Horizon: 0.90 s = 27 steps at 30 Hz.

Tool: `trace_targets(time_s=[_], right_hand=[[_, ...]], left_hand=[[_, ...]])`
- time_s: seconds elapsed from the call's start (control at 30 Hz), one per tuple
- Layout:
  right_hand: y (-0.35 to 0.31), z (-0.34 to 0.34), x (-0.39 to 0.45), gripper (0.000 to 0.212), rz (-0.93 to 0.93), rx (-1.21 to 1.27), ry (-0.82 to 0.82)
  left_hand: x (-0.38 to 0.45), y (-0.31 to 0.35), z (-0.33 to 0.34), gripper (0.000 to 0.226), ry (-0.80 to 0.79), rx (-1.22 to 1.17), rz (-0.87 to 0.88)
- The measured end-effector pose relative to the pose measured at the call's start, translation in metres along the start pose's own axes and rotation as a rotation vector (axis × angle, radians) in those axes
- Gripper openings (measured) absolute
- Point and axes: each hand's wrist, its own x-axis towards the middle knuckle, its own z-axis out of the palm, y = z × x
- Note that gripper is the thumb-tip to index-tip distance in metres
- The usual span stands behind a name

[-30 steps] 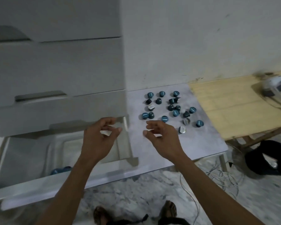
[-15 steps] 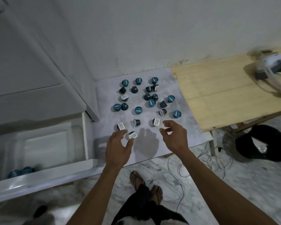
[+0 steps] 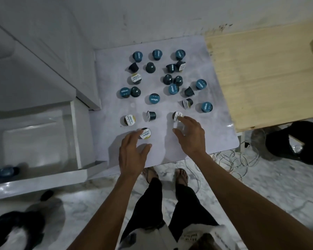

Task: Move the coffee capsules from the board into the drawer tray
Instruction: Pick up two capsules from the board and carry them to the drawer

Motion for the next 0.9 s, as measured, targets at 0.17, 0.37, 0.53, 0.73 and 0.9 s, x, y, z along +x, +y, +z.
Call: trace_targets(time_s=[0.17, 0.37, 0.53, 0.73, 0.9], right_hand=[[0.007, 0.006, 0.01, 0.041, -0.058, -0.01, 0.036], [0.016, 0.013, 0.015, 0.035, -0.132, -0.053, 0.095], [0.015, 0.017, 0.024, 0.03, -0.136, -0.067, 0.11], [0.017, 0.02, 0.031, 0.028, -0.17, -0.077, 0.133], [0.021, 0.024, 0.033, 0.026, -0.213, -0.09, 0.155]], left_hand=[[0.003, -0.003, 0.015, 0.039, 0.138, 0.029, 0.037], [0.004, -0.008, 0.028, 0.029, 0.208, 0.031, 0.042], [0.006, -0.009, 0.032, 0.027, 0.235, 0.001, 0.024], [0.008, -0.009, 0.034, 0.028, 0.273, 0.011, 0.022], [0.007, -0.011, 0.038, 0.027, 0.299, -0.002, 0.031]])
